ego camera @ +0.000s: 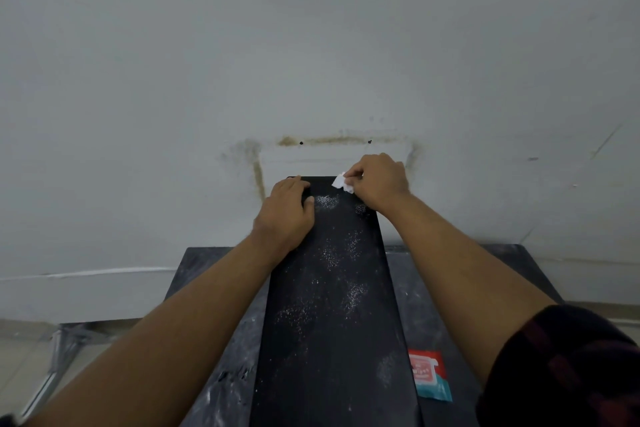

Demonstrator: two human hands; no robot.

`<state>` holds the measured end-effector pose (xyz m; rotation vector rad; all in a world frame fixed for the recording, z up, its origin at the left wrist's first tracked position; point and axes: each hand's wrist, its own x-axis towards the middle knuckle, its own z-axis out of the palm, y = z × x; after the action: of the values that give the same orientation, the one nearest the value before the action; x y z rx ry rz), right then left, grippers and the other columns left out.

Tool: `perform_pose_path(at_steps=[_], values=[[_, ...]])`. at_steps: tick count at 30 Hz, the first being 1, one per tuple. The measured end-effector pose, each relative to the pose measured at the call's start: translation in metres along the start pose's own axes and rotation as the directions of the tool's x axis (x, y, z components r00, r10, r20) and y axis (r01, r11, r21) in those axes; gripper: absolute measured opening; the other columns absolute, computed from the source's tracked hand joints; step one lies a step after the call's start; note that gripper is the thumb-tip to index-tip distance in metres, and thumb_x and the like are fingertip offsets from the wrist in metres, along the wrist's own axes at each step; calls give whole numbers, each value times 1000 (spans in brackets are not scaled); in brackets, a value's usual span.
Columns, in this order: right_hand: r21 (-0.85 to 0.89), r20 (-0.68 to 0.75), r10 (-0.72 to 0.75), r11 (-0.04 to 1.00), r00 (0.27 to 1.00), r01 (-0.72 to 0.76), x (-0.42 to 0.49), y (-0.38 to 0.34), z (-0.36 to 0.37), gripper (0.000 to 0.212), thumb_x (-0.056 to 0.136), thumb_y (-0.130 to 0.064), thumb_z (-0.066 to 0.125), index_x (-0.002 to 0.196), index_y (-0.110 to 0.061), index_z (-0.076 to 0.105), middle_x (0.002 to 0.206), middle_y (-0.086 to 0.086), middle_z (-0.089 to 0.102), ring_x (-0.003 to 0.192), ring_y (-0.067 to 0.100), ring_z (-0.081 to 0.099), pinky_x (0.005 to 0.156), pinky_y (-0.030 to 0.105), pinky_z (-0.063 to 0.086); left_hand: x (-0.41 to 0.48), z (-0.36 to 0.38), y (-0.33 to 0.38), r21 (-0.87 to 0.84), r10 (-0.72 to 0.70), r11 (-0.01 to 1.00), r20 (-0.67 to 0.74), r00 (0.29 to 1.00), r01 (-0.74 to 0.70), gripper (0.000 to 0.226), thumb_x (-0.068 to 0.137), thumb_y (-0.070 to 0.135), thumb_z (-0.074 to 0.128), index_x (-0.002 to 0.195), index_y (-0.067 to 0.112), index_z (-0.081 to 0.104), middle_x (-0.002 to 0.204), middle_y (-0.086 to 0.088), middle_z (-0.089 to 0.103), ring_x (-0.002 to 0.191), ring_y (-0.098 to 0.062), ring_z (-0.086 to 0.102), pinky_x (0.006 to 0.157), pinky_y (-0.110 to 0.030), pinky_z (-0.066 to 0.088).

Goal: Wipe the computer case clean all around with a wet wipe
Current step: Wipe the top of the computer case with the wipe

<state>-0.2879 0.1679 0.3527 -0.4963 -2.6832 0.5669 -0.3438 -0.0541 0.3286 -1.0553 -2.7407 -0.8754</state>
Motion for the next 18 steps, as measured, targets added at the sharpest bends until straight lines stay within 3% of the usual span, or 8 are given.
perform_pose_path(at_steps=[2, 4, 7, 12, 16, 18], values=[[109, 61, -93, 990, 994, 86, -2, 3, 2, 6, 92, -26, 80, 97, -28, 84, 93, -17, 70, 93, 7, 63, 90, 37, 49, -1, 0, 0, -14, -5, 1000, -7, 1000, 5, 46, 110, 30, 50, 152, 11, 53, 161, -7, 48, 155, -19, 33, 127, -37, 29], [121, 108, -146, 984, 983, 133, -3, 2, -3, 5, 92, -27, 81, 95, -29, 84, 92, -18, 69, 93, 5, 59, 88, 35, 45, -2, -1, 0, -24, -7, 1000, -8, 1000, 7, 47, 110, 31, 50, 153, 12, 53, 162, -6, 48, 155, -19, 33, 127, -36, 27], [-108, 26, -65, 992, 998, 67, -2, 6, -12, 9, 95, -30, 76, 97, -34, 83, 101, -17, 73, 107, 15, 53, 97, 43, 43, -3, -2, 0, -29, -10, 1000, 2, 1000, 10, 47, 110, 32, 50, 153, 13, 52, 162, -6, 48, 154, -19, 34, 128, -37, 28], [44, 91, -198, 980, 976, 195, -9, 11, -10, 9, 94, -36, 78, 97, -32, 84, 94, -21, 66, 104, 15, 53, 91, 41, 49, -3, -2, 2, -38, -13, 999, -18, 1000, 13, 46, 108, 33, 53, 150, 12, 55, 154, -5, 54, 148, -20, 41, 122, -36, 35], [-46, -13, -69, 997, 998, 68, -5, 19, -13, 11, 95, -39, 77, 98, -30, 83, 99, -15, 72, 107, 17, 53, 93, 42, 46, -3, -4, 5, -43, -13, 999, -14, 1000, 13, 47, 107, 35, 56, 148, 12, 55, 148, -5, 57, 141, -20, 46, 118, -36, 39], [45, 38, -117, 992, 992, 116, -4, 18, -11, 10, 94, -33, 79, 99, -26, 83, 96, -15, 69, 107, 16, 57, 92, 38, 47, -4, -5, 7, -39, -14, 999, -12, 1000, 14, 48, 107, 36, 56, 149, 13, 55, 149, -5, 56, 142, -20, 45, 117, -34, 37]])
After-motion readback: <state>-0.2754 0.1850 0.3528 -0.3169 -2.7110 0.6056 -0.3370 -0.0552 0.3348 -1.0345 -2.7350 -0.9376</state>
